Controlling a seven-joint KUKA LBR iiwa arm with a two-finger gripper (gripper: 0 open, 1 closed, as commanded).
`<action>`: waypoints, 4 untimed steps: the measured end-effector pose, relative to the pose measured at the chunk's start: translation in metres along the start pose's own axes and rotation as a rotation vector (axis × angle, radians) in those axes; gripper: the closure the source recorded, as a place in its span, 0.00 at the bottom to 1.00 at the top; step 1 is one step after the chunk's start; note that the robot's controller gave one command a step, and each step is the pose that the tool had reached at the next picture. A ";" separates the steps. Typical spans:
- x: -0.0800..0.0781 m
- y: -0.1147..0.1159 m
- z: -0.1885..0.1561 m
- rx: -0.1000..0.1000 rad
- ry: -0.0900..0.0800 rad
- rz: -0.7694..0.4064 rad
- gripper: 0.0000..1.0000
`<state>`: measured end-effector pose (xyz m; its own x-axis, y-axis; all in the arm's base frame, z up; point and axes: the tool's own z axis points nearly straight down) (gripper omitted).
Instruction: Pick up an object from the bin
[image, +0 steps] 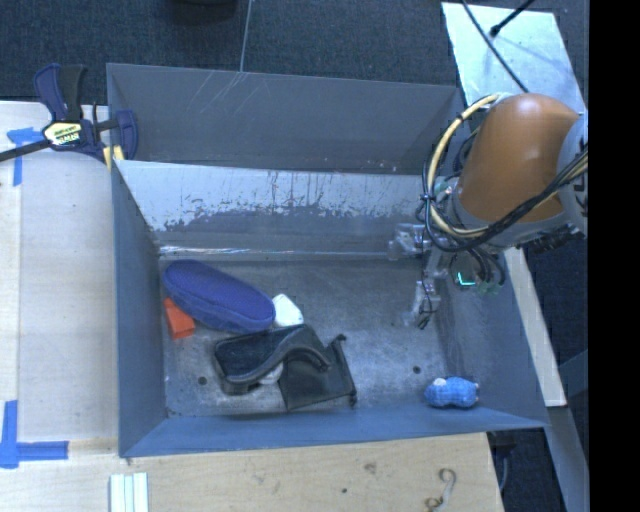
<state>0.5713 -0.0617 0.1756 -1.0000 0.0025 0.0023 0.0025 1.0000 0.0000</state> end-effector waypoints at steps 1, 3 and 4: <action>0.016 0.070 0.106 -0.002 0.000 -0.302 0.00; 0.064 0.103 0.105 0.002 -0.009 -0.694 0.00; 0.063 0.104 0.104 0.001 -0.012 -0.696 1.00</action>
Offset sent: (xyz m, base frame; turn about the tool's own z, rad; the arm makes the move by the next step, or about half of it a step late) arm -0.0148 0.0685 -0.1030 -0.3004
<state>0.5083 0.0429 0.0714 -0.7687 -0.6396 -0.0090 -0.6396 0.7687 -0.0030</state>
